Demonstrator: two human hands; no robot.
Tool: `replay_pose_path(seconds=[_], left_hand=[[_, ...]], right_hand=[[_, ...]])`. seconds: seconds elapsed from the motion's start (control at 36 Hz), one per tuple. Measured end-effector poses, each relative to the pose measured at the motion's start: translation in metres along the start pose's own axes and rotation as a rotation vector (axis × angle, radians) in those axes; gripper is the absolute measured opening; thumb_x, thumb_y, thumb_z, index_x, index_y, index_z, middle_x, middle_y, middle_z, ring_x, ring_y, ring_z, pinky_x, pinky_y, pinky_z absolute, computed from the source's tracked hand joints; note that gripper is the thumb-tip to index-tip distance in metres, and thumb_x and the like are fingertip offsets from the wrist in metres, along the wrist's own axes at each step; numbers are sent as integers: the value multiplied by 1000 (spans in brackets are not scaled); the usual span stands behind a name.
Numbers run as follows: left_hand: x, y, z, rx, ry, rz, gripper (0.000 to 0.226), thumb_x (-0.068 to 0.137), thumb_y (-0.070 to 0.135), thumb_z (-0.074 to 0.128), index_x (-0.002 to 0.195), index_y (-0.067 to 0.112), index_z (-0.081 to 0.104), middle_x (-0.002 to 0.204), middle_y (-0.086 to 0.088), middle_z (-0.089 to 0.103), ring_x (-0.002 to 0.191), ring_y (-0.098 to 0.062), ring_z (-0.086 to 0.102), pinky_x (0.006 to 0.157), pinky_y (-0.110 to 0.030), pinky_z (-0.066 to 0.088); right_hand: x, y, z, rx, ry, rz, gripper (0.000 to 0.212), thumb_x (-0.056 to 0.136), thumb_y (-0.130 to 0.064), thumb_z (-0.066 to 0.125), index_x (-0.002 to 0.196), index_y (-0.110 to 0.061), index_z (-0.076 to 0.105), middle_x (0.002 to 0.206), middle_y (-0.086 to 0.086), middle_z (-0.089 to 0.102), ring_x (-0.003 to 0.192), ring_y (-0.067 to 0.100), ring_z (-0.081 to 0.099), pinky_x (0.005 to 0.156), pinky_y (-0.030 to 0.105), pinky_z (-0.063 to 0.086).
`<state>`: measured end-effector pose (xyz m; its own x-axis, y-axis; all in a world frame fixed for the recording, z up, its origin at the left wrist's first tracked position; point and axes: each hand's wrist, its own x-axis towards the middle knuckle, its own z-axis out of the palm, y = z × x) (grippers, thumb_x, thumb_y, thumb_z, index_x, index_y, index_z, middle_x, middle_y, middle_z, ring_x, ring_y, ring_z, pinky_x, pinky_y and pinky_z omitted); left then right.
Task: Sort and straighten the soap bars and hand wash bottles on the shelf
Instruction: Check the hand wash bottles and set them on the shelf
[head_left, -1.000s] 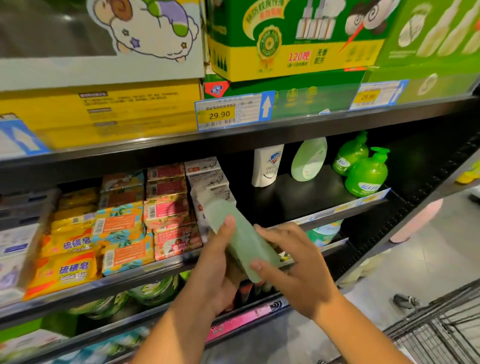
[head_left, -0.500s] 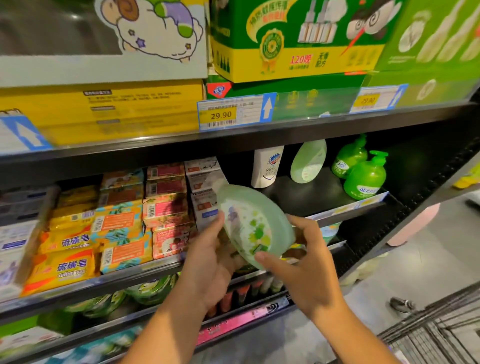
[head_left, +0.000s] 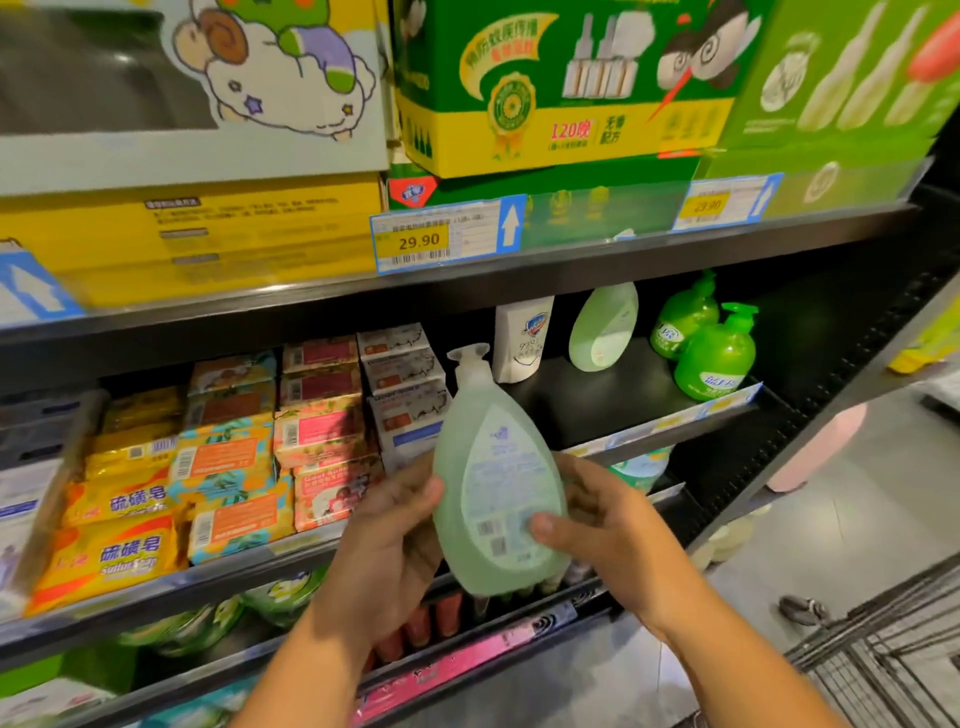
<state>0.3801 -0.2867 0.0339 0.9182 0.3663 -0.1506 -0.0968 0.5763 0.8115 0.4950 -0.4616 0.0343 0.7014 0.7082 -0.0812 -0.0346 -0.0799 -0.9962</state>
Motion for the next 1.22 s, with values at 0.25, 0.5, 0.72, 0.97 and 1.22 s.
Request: replay_pose_path(seconds=[0.25,0.5,0.72,0.97,1.22], left_hand=[[-6,8,-2,778,-228,358,68,68,35,89,128,46,61,133,13,56,129,-15,53,102,-37,48],[-4,25,7,1029,-331,670,61,77,43,81,133,42,58,133,15,59,128,-13,54,100,-28,48],[-2,23,30,663,14,151,39,74,43,82,106,26,70,97,6,77,86,-16,75,67,-28,59],[1,-8,32,196,64,-418,36,97,43,55,120,19,70,110,-9,75,102,-28,72,98,-48,51],[14,-27,13,-473,-7,-429,86,87,78,41,121,4,71,124,-23,66,112,-38,65,102,-51,47]], right_hand=[[3,3,-9,-509,126,-530,61,60,-18,92,110,-39,64,110,-18,62,103,-3,61,86,8,43],[1,-7,-11,-184,99,-455,50,65,-50,87,109,-40,69,122,-17,69,117,9,64,96,28,52],[-5,-10,-2,56,-32,-66,55,72,-9,77,124,-13,58,108,4,75,98,21,72,75,27,57],[-4,-25,-3,69,14,366,35,91,-44,65,95,-10,73,67,7,67,46,22,57,40,23,40],[-13,-45,-1,35,-68,84,38,88,-53,63,116,-31,75,98,6,76,85,29,71,74,49,55]])
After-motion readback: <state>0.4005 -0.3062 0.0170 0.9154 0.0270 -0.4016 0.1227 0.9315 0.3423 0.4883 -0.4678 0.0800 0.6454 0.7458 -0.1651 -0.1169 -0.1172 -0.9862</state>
